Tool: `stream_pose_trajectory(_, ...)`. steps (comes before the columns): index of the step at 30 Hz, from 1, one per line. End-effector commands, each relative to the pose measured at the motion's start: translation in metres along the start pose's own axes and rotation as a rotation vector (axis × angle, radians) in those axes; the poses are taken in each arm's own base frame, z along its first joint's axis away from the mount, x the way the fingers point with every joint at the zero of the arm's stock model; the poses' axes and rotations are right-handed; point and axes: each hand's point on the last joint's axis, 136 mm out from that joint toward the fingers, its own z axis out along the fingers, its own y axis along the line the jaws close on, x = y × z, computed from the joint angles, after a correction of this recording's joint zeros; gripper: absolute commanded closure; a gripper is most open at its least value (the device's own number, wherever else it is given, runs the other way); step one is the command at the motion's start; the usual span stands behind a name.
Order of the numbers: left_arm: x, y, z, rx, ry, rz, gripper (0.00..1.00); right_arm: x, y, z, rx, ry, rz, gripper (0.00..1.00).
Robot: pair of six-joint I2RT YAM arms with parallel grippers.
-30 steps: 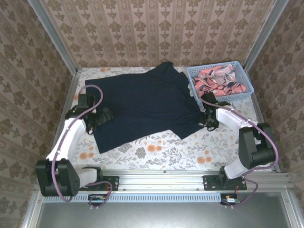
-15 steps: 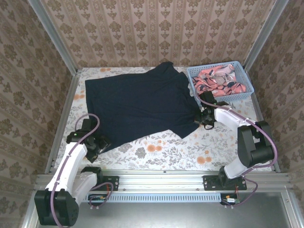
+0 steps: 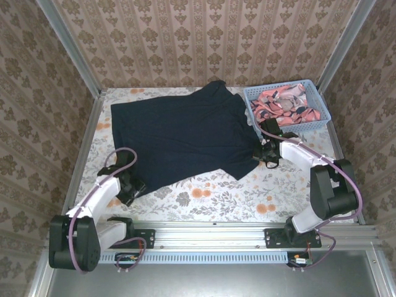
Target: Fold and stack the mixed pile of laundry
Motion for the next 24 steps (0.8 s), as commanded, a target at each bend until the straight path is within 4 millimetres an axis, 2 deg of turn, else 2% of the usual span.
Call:
stream_pose_trajectory(1, -0.022, 0.005, -0.017, -0.077, -0.102, 0.071, 0.42, 0.005, -0.006, -0.007, 0.026, -0.006, -0.001, 1.00)
stream_pose_trajectory(4, -0.025, 0.001, -0.012, -0.040, -0.118, 0.072, 0.42, 0.007, -0.006, -0.005, 0.025, 0.002, 0.005, 1.00)
stream_pose_trajectory(8, -0.015, -0.001, 0.008, -0.011, -0.066, 0.019, 0.45, 0.004, -0.003, -0.006, 0.016, 0.001, 0.007, 1.00)
stream_pose_trajectory(11, -0.008, 0.000, 0.015, -0.021, -0.031, 0.007, 0.45, 0.007, -0.006, -0.008, 0.035, 0.014, -0.002, 1.00)
stream_pose_trajectory(15, 0.001, 0.009, 0.013, -0.057, 0.000, 0.023, 0.46, 0.006, -0.006, -0.009, 0.040, 0.014, -0.003, 1.00)
stream_pose_trajectory(20, 0.003, 0.032, 0.001, -0.157, -0.015, 0.073, 0.43, 0.007, -0.005, -0.007, 0.035, 0.015, 0.003, 1.00)
stream_pose_trajectory(24, 0.002, 0.027, 0.009, -0.130, -0.021, 0.062, 0.43, 0.007, -0.004, -0.006, 0.033, 0.017, 0.003, 1.00)
